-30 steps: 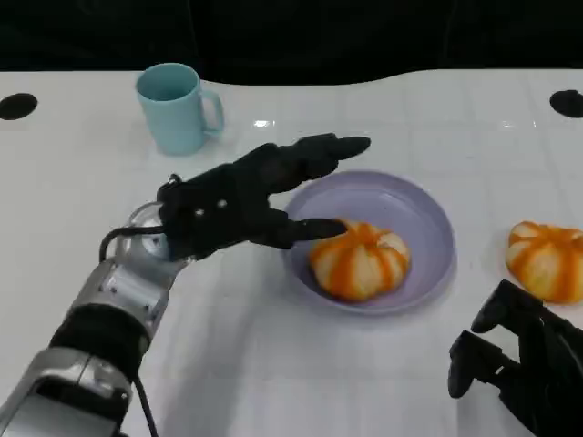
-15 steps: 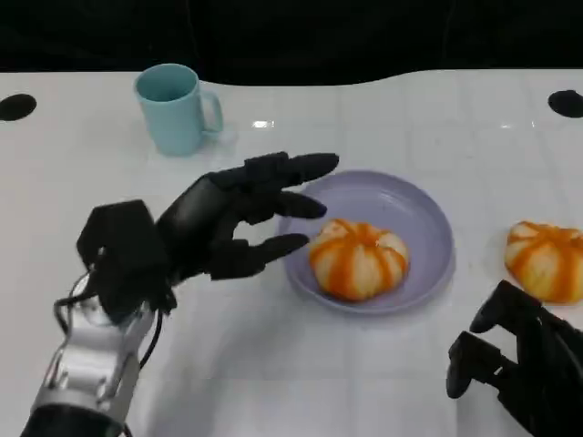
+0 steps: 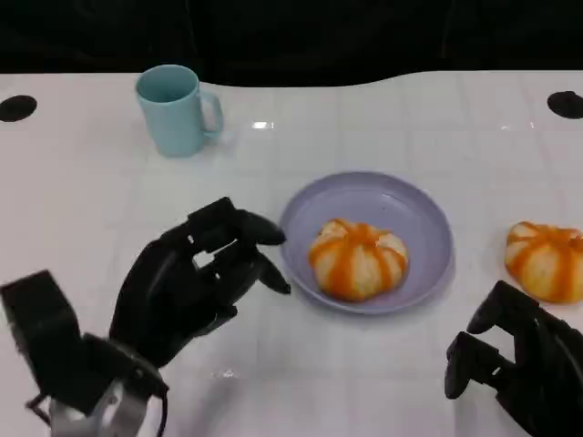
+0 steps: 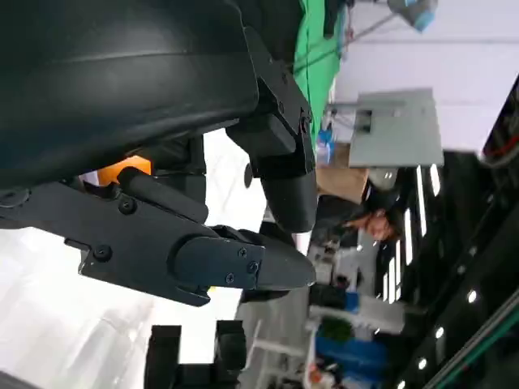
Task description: Grasp the bread from the table and place it into the plate.
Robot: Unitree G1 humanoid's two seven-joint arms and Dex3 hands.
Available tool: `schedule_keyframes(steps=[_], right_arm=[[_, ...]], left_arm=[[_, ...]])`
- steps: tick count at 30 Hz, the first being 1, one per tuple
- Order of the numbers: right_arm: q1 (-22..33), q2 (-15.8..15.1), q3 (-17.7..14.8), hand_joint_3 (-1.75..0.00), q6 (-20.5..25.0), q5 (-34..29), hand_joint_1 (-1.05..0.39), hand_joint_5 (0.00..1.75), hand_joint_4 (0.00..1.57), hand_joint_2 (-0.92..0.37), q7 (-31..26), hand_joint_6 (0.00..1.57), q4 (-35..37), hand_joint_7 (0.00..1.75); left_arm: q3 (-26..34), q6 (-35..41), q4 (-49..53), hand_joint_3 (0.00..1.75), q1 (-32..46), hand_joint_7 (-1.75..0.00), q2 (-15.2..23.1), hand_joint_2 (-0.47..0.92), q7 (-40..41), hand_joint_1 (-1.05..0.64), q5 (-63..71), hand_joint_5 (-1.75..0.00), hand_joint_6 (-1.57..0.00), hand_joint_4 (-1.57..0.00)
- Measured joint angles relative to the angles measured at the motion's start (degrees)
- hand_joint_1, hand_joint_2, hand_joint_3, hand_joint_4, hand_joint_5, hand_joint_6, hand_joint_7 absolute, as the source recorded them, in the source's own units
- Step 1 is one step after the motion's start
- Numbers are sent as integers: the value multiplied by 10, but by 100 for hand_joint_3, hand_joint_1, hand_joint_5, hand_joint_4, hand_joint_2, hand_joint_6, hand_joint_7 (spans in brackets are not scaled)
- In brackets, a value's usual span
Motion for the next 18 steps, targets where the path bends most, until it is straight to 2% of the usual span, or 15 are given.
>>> schedule_keyframes(steps=[3,6,18], right_arm=[[0,0,-1,-35,0,3,-58,175,73,-92,7,59,1,157],[0,0,-3,-35,0,3,-58,175,73,-92,7,60,1,157],[4,-1,-3,-37,-1,-2,-58,175,74,-92,6,59,-9,160]], left_arm=[[3,7,-14,33,31,-166,-21,92,19,-62,-8,-175,-48,-67],[6,9,-18,37,55,-173,-38,92,22,-60,-23,-175,-47,-69],[12,-1,-21,48,119,-175,-64,92,17,-57,-35,-175,-51,-76]])
